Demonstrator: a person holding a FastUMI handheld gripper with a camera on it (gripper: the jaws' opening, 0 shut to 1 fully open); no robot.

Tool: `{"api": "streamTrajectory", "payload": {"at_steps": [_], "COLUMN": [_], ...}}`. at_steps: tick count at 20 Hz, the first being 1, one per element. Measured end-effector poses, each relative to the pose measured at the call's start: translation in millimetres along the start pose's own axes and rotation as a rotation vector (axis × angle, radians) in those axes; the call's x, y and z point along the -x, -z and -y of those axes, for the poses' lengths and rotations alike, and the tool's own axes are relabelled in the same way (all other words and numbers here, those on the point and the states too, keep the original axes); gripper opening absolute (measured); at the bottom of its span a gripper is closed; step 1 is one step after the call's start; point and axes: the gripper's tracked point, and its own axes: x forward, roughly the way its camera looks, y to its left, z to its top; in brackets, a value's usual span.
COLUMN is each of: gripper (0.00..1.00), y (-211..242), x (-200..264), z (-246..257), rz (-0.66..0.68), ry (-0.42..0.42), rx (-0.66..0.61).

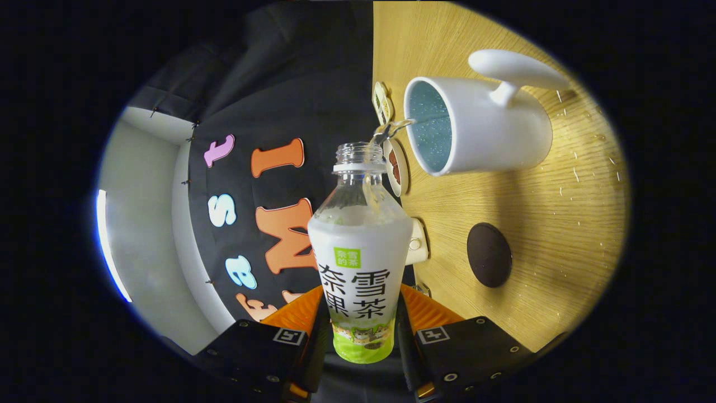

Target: Take the bottle from table, then pour the juice into the cup, finally place the bottle on the coaster

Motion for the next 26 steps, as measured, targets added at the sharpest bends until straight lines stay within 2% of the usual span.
{"api": "streamTrajectory", "payload": {"at_steps": [26], "gripper": [0.58], "y": [-7.4], "x": [-1.8], "z": [-9.5], "rz": [0.041], "ry": [-0.048], "rx": [-0.123]}}
